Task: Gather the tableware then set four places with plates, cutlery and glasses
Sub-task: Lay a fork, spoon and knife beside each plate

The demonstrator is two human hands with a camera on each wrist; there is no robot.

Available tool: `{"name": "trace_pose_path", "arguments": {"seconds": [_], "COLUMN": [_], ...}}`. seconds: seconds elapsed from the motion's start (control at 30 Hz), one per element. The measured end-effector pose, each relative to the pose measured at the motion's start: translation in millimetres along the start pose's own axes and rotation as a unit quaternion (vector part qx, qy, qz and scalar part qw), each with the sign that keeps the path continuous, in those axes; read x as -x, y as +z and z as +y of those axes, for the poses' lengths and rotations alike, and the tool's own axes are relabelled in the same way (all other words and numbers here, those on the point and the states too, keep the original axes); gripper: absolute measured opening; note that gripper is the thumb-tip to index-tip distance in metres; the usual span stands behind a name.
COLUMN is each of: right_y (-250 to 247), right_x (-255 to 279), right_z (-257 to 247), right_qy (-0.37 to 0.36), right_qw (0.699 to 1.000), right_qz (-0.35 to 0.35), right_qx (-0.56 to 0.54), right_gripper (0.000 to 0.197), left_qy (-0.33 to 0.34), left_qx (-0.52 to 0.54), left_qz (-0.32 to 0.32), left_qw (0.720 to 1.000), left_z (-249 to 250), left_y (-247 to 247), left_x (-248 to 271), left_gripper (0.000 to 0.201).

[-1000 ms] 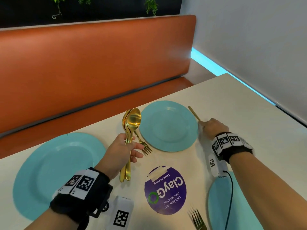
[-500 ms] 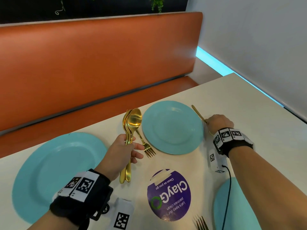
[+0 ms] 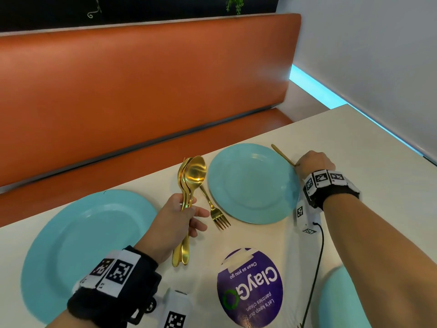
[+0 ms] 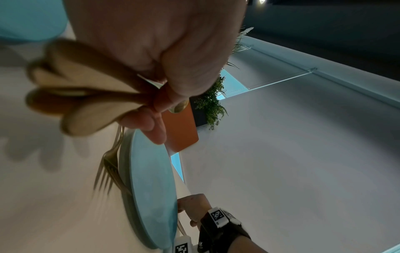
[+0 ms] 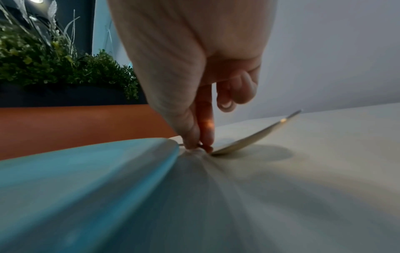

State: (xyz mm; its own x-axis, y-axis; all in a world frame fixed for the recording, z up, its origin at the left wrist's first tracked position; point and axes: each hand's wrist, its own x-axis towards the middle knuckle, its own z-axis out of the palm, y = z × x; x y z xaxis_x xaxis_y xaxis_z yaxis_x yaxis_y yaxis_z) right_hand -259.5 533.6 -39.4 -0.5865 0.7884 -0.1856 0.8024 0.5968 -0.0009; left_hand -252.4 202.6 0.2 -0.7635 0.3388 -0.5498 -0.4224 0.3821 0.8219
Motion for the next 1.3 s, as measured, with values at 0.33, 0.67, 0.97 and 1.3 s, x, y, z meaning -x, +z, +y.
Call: {"name": "trace_pose_path", "arguments": {"seconds": [0.33,0.67,0.97,1.3], "right_y": [0.3,-3.2,-0.6,-15.3], "right_x": [-7.6,-3.0,-8.0,13.5], "right_z": [1.5,4.7,3.9,3.2], "right_qy": [-0.015,-0.056,-0.075,-0.089], "right_qw": [1.0,0.997,0.994,0.996], "right_qz": [-0.01,-0.024,-0.023,0.007], "right_qx": [-0.025,0.04,0.072,0.012], "right_gripper": [0.022,0.026,0.029,0.028], "left_qy": [0.003,0.003,0.007,0.006], "left_qx": [0.005,-0.004,-0.004,0.0], "left_qz": [0.001,0.002,0.001,0.003], "left_qw": [1.0,1.0,1.0,1.0], "left_z": [0.9,0.3,4.4,3.2], "left_y": [1.3,4.6,7.5,6.8], "left_x": [0.6,1.6,2.5,3.4], "left_gripper": [0.015,0.015,0.014,0.015]}}
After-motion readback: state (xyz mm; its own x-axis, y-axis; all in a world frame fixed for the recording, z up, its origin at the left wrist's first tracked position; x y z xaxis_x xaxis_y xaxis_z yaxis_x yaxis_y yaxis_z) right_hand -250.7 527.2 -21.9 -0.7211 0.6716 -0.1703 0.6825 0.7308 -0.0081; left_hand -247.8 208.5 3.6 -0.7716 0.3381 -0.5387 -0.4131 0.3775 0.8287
